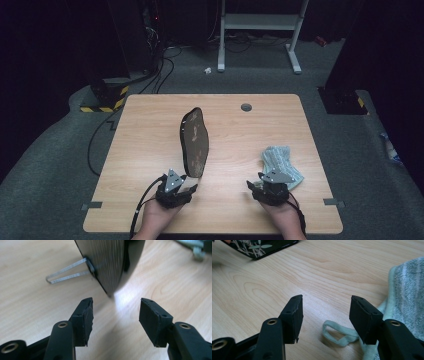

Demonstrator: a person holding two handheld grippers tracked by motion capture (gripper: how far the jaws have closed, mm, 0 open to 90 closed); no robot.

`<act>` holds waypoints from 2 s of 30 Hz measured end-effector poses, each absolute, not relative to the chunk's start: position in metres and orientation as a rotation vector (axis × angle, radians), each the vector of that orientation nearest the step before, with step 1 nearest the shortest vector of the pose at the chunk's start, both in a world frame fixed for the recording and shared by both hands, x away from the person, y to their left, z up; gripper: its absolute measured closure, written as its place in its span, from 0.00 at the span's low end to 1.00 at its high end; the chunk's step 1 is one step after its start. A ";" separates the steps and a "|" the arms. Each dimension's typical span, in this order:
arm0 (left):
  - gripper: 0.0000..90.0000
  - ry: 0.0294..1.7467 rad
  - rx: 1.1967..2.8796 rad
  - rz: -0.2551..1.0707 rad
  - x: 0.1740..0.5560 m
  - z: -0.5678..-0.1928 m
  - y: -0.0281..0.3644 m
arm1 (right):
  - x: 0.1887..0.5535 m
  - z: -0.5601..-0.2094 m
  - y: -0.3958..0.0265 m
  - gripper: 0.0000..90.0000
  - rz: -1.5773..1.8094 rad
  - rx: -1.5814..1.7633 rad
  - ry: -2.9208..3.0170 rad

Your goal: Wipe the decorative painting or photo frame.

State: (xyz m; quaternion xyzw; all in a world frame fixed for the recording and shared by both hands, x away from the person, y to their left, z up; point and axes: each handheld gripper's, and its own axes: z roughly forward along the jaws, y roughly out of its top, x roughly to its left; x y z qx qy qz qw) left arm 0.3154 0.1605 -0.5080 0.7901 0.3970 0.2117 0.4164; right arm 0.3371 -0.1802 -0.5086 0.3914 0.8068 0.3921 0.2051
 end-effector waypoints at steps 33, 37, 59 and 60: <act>0.60 1.092 1.899 0.565 0.337 -0.509 0.184 | 0.331 -0.510 -0.182 0.47 1.087 1.081 2.253; 0.61 1.105 1.898 0.575 0.340 -0.510 0.189 | 0.332 -0.510 -0.182 0.47 1.086 1.082 2.257; 0.66 1.222 1.825 0.608 0.366 -0.519 0.204 | 0.329 -0.512 -0.178 0.48 1.086 1.088 2.269; 0.66 1.225 1.821 0.608 0.367 -0.519 0.204 | 0.329 -0.513 -0.178 0.48 1.084 1.089 2.270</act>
